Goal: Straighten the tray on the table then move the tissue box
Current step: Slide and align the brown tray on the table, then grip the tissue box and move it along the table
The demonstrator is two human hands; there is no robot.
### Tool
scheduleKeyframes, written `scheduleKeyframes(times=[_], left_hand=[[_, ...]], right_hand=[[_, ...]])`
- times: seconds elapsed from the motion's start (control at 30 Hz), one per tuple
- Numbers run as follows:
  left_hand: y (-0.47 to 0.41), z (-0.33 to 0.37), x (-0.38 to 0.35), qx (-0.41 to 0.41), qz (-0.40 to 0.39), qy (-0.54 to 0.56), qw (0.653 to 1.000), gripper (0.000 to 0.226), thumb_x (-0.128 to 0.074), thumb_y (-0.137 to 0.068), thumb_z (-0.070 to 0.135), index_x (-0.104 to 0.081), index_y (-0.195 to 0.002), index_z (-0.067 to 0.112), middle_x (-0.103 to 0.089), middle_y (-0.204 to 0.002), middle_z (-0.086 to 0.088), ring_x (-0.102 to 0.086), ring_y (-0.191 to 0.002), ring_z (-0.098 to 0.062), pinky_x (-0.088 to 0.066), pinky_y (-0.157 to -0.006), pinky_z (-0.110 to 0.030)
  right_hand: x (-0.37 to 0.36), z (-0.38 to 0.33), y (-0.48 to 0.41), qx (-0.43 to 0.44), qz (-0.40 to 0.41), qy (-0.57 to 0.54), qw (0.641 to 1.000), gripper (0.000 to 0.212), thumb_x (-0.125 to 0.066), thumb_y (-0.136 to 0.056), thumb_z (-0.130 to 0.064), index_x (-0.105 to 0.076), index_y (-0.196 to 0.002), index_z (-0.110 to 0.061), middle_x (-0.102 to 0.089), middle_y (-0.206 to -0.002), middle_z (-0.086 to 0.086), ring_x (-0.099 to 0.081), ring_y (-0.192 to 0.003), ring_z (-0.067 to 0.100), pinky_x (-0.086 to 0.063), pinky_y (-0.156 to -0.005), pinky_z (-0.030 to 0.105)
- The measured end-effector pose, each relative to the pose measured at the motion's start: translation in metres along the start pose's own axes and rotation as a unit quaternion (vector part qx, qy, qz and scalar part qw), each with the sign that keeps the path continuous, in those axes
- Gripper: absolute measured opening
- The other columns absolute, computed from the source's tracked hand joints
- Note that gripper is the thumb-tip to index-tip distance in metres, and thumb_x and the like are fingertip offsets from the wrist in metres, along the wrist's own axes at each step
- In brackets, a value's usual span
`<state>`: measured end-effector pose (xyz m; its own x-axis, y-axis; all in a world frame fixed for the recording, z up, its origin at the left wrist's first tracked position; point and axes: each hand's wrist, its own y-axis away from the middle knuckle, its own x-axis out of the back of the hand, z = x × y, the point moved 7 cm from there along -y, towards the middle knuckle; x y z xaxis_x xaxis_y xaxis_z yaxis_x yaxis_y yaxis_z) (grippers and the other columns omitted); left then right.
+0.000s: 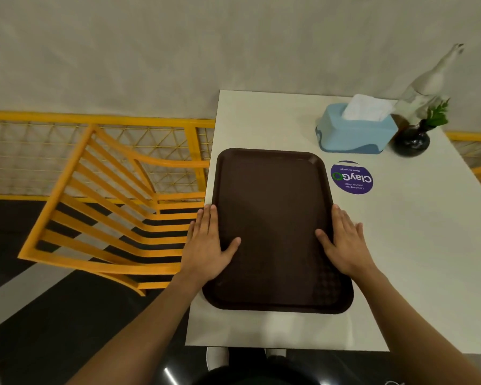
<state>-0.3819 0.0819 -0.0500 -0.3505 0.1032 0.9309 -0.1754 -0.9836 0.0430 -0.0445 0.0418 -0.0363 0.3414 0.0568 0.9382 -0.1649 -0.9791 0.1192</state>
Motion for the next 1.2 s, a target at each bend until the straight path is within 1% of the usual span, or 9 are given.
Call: scheduleKeyframes(times=[0.1, 0.33, 0.6, 0.73, 0.83, 0.97, 1.03, 1.13, 1.2], left_hand=[[0.000, 0.002, -0.001, 0.002, 0.000, 0.001, 1.000, 0.102, -0.031, -0.091, 0.078, 0.010, -0.162, 0.017, 0.003, -0.172, -0.005, 0.007, -0.156, -0.020, 0.002, -0.123, -0.037], [-0.002, 0.011, 0.002, -0.001, -0.003, 0.005, 1.000, 0.101, -0.033, -0.092, 0.076, 0.008, -0.162, 0.015, 0.001, -0.172, -0.006, 0.003, -0.157, -0.021, -0.002, -0.124, -0.040], [-0.002, 0.009, 0.000, -0.004, 0.007, 0.005, 1.000, 0.103, -0.031, -0.091, 0.079, 0.006, -0.162, 0.015, -0.003, -0.172, -0.006, 0.000, -0.157, -0.022, -0.006, -0.124, -0.041], [-0.002, 0.009, 0.001, 0.002, 0.002, 0.009, 1.000, 0.103, -0.033, -0.091, 0.078, 0.006, -0.162, 0.016, -0.003, -0.172, -0.007, 0.002, -0.157, -0.023, -0.007, -0.125, -0.043], [-0.002, 0.010, 0.007, 0.004, -0.004, 0.025, 1.000, 0.102, -0.034, -0.090, 0.079, 0.006, -0.163, 0.019, 0.001, -0.172, -0.008, 0.005, -0.157, -0.025, -0.005, -0.125, -0.044], [-0.012, 0.026, 0.026, -0.017, 0.008, 0.058, 0.998, 0.096, -0.037, -0.091, 0.076, -0.003, -0.163, 0.024, 0.001, -0.171, -0.008, 0.005, -0.157, -0.026, -0.006, -0.124, -0.046], [-0.025, 0.043, 0.036, -0.033, 0.016, 0.076, 0.996, 0.090, -0.045, -0.093, 0.069, -0.010, -0.163, 0.023, -0.003, -0.171, -0.007, 0.003, -0.157, -0.026, -0.009, -0.125, -0.047], [-0.050, 0.080, 0.048, -0.064, 0.041, 0.087, 0.993, 0.085, -0.055, -0.095, 0.058, -0.018, -0.162, 0.021, -0.010, -0.171, -0.007, -0.004, -0.157, -0.025, -0.013, -0.125, -0.045], [-0.069, 0.109, 0.052, -0.087, 0.053, 0.094, 0.990, 0.085, -0.058, -0.094, 0.055, -0.020, -0.161, 0.021, -0.015, -0.170, -0.007, -0.007, -0.156, -0.025, -0.014, -0.124, -0.044]], right_hand=[[-0.002, 0.005, -0.002, -0.001, -0.003, 0.011, 1.000, 0.079, -0.026, -0.101, -0.061, 0.002, -0.161, -0.018, -0.009, -0.169, 0.004, -0.004, -0.155, 0.025, 0.000, -0.121, 0.056], [-0.001, 0.013, -0.007, -0.010, -0.011, 0.021, 1.000, 0.081, -0.021, -0.099, -0.066, 0.006, -0.161, -0.020, -0.006, -0.170, 0.003, -0.002, -0.156, 0.026, 0.001, -0.121, 0.058], [-0.001, 0.012, -0.004, -0.014, -0.007, 0.012, 1.000, 0.082, -0.020, -0.098, -0.066, 0.006, -0.161, -0.020, -0.005, -0.170, 0.003, -0.001, -0.156, 0.025, -0.002, -0.123, 0.057], [0.001, 0.009, -0.003, -0.014, -0.005, 0.009, 1.000, 0.080, -0.026, -0.101, -0.063, 0.004, -0.161, -0.020, -0.006, -0.170, 0.003, -0.002, -0.156, 0.026, -0.004, -0.123, 0.056], [0.011, 0.008, -0.003, -0.018, 0.026, -0.024, 0.999, 0.078, -0.031, -0.101, -0.062, -0.006, -0.162, -0.018, -0.014, -0.169, 0.004, -0.008, -0.155, 0.028, -0.006, -0.123, 0.053], [0.040, 0.013, -0.004, -0.043, 0.116, -0.112, 0.986, 0.071, -0.039, -0.102, -0.059, -0.025, -0.158, -0.019, -0.029, -0.164, 0.004, -0.023, -0.151, 0.025, -0.021, -0.119, 0.042], [0.056, 0.018, -0.006, -0.042, 0.150, -0.129, 0.979, 0.064, -0.044, -0.102, -0.054, -0.033, -0.155, -0.019, -0.035, -0.161, 0.004, -0.028, -0.148, 0.023, -0.026, -0.116, 0.040], [0.079, 0.034, -0.014, -0.036, 0.191, -0.149, 0.970, 0.055, -0.055, -0.101, -0.044, -0.043, -0.149, -0.021, -0.043, -0.155, 0.003, -0.035, -0.142, 0.022, -0.036, -0.112, 0.041], [0.094, 0.048, -0.025, -0.044, 0.206, -0.156, 0.965, 0.054, -0.061, -0.099, -0.041, -0.046, -0.146, -0.020, -0.047, -0.151, 0.004, -0.041, -0.138, 0.023, -0.040, -0.107, 0.036]])
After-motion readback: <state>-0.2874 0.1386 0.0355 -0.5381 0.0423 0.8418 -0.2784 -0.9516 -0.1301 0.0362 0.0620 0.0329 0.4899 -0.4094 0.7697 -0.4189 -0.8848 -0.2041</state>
